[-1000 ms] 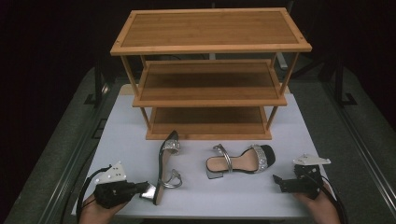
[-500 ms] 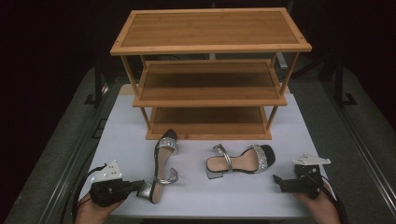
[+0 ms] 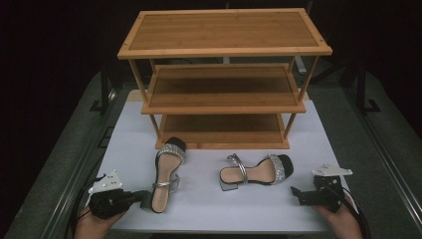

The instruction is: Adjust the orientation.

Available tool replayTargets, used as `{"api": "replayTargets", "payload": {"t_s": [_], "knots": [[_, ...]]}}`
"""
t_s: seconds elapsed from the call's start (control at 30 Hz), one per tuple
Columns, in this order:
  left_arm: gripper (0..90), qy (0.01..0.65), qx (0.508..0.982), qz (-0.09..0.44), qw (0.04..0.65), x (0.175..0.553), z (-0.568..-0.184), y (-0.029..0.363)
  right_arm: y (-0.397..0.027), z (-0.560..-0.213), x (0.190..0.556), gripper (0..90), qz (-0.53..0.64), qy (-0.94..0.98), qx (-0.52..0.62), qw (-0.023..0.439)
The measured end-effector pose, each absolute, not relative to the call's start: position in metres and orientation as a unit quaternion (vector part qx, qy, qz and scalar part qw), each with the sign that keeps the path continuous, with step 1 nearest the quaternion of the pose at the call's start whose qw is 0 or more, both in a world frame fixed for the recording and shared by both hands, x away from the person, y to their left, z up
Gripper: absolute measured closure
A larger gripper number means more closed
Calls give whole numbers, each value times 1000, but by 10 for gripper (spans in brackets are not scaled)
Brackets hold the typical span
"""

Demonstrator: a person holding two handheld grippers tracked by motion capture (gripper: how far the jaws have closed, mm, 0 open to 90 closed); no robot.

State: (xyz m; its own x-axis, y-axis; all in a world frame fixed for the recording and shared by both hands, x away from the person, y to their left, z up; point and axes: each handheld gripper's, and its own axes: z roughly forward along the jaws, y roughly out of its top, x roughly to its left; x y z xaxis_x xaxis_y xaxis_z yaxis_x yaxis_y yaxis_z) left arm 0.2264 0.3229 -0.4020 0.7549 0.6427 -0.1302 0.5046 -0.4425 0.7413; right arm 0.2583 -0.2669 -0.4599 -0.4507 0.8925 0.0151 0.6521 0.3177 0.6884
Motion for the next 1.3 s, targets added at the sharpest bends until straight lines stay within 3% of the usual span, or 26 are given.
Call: {"api": "replayTargets", "payload": {"t_s": [0.43,0.5,0.7,1.03,1.1,1.17,1.3], "knots": [[900,390,844,82,360,241,-423,343,-267,-460,258,0,319,789,489,188],[900,396,835,64,377,242,-425,346,-267,-460,258,0,319,790,489,188],[900,408,825,80,384,238,-417,352,-267,-460,258,0,319,789,489,189],[621,411,794,114,433,232,-404,361,-267,-460,258,0,319,789,490,188],[606,412,793,117,434,236,-404,358,-267,-460,258,0,320,789,489,189],[612,411,794,113,433,241,-406,353,-267,-460,258,0,319,790,489,188],[836,407,803,117,420,245,-406,348,-267,-460,258,0,319,790,488,189]]}}
